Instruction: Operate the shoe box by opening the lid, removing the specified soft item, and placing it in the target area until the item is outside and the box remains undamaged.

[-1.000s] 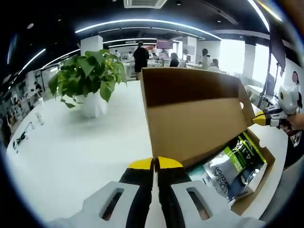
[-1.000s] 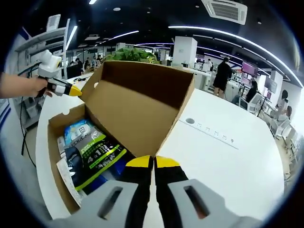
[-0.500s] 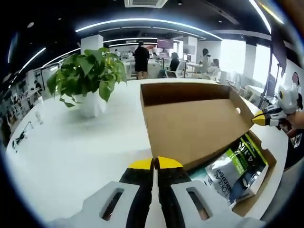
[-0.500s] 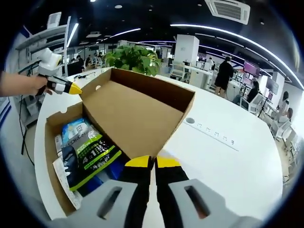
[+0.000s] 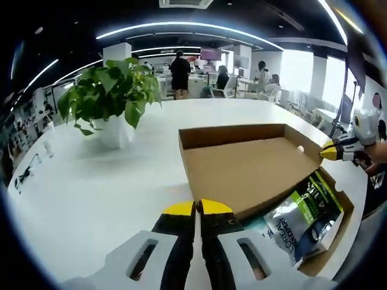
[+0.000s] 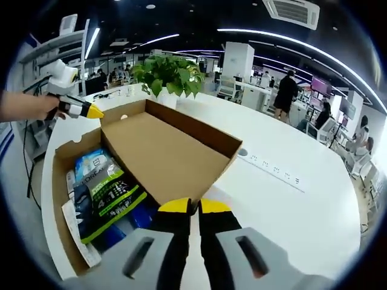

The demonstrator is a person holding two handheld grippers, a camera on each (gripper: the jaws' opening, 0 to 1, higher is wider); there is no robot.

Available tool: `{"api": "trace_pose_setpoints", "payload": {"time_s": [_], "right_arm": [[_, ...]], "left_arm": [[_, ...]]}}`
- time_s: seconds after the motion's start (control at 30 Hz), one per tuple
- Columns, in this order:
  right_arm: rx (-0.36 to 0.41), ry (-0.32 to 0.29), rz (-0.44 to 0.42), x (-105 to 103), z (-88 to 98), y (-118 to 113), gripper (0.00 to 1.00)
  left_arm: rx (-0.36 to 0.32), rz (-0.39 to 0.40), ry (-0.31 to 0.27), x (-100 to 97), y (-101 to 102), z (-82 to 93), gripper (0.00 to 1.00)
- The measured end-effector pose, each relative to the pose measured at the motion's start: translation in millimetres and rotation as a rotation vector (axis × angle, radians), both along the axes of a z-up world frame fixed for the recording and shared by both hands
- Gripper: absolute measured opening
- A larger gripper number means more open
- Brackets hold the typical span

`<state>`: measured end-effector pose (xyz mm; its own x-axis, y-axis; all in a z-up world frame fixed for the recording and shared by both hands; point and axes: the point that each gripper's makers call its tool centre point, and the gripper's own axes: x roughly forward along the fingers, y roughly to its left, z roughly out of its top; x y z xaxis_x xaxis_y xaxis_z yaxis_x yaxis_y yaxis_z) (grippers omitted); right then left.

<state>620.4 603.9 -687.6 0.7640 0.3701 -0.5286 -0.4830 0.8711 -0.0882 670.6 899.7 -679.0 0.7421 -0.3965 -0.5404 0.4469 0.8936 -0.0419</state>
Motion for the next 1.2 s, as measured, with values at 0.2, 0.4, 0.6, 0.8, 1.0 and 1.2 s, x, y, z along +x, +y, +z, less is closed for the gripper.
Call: {"api": "trace_pose_setpoints", "payload": {"time_s": [0.2,0.4,0.6,0.8,1.0,1.2], "right_arm": [[0.011,0.008,-0.005,3,-2.6,1,0.03],[0.029,0.021,-0.023,6,-5.6,0,0.04],[0.037,0.028,-0.03,8,-7.4,0,0.04],[0.049,0.037,-0.039,10,-10.0,0,0.04],[0.089,0.046,-0.058,11,-8.5,-1,0.04],[0.129,0.042,-0.062,5,-4.4,0,0.05]], "left_arm": [[-0.001,0.003,0.005,-1.2,1,-3.4,0.0],[0.01,-0.003,0.008,2.0,0,-7.1,0.0],[0.011,-0.004,0.02,4.2,0,-9.5,0.0],[0.003,-0.001,0.024,4.6,-1,-10.9,0.0],[0.022,-0.012,0.022,5.1,-1,-10.3,0.0],[0.04,-0.028,0.018,-3.8,-4,-5.0,0.04]]}}
